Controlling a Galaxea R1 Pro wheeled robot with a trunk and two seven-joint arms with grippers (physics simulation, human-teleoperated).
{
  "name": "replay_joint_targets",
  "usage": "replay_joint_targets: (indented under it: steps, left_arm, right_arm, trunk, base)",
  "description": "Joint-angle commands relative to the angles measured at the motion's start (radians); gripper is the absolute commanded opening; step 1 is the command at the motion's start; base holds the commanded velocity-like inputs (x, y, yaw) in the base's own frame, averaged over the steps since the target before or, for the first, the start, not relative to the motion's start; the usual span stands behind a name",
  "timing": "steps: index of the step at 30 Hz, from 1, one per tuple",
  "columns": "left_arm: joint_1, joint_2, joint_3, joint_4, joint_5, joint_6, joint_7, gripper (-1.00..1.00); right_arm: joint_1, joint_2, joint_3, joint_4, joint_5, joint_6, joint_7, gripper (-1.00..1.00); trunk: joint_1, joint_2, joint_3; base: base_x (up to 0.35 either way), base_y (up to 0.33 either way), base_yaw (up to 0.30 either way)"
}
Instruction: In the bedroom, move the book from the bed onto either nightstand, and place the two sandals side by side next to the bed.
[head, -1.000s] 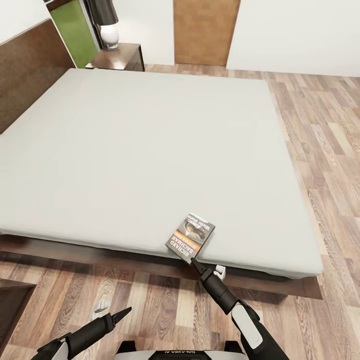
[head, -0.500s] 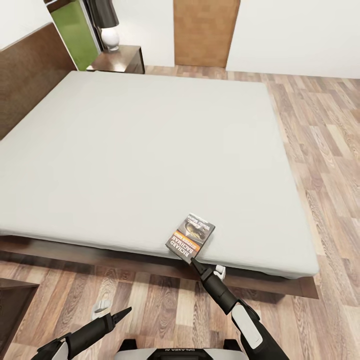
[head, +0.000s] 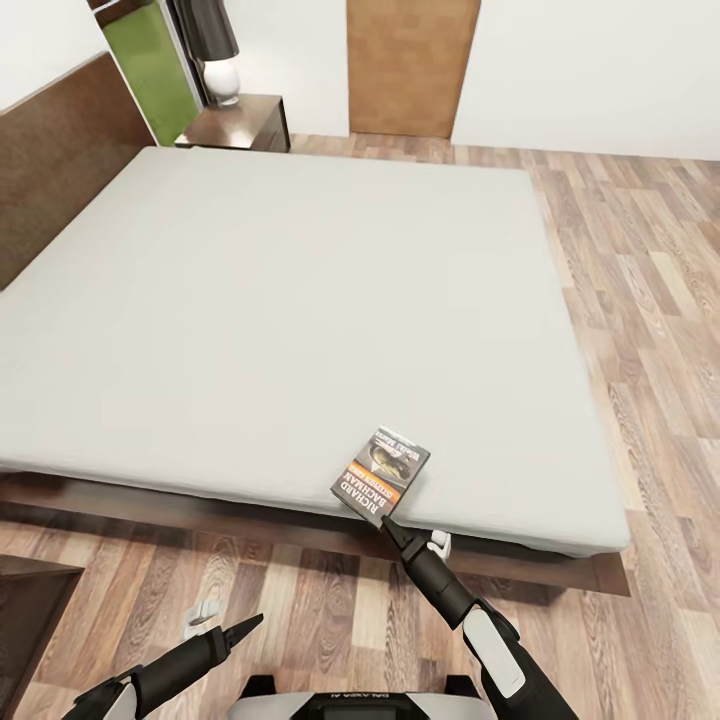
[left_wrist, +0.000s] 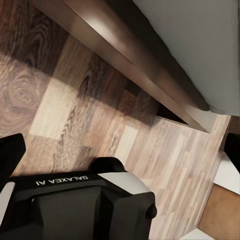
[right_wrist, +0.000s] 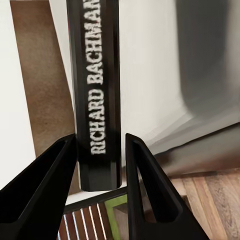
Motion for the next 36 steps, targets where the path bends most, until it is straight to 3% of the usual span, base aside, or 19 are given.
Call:
replay_joint_targets:
  steps: [1, 15, 19, 21, 27, 36]
  left_arm:
    - [0.0, 0.0, 0.001, 0.0, 0.005, 0.01, -0.004, 1.0]
    - [0.0, 0.003, 0.001, 0.0, 0.005, 0.012, -0.011, 1.0]
    - [0.0, 0.015, 0.004, 0.0, 0.008, 0.013, -0.018, 1.0]
    - [0.0, 0.026, 0.004, 0.001, 0.01, 0.013, -0.04, 1.0]
    - [0.0, 0.061, 0.005, 0.004, 0.011, 0.014, -0.189, 1.0]
    - [0.0, 0.069, 0.005, 0.005, 0.009, 0.011, -0.209, 1.0]
  right_arm:
    - [0.0, 0.0, 0.0, 0.0, -0.009, 0.008, 0.0, -1.0]
    - [0.0, 0.0, 0.0, 0.0, -0.005, 0.009, -0.001, -1.0]
    - [0.0, 0.0, 0.0, 0.0, -0.004, 0.017, -0.002, -1.0]
    - [0.0, 0.0, 0.001, 0.0, -0.003, 0.019, -0.002, -1.0]
    - [0.0, 0.0, 0.002, 0.0, -0.003, 0.023, 0.0, -1.0]
    - [0.0, 0.001, 0.002, -0.003, -0.002, 0.024, 0.0, -1.0]
  trunk:
    - [-0.004, 0.007, 0.003]
    - [-0.058, 0.105, 0.047]
    - [-0.073, 0.133, 0.059]
    - [-0.081, 0.147, 0.065]
    - [-0.104, 0.189, 0.084]
    - [-0.138, 0.252, 0.112]
  base:
    - [0.0, 0.0, 0.0]
    - [0.0, 0.0, 0.0]
    - [0.0, 0.0, 0.0]
    - [0.0, 0.0, 0.0]
    - [0.0, 0.0, 0.0]
    - [0.0, 0.0, 0.0]
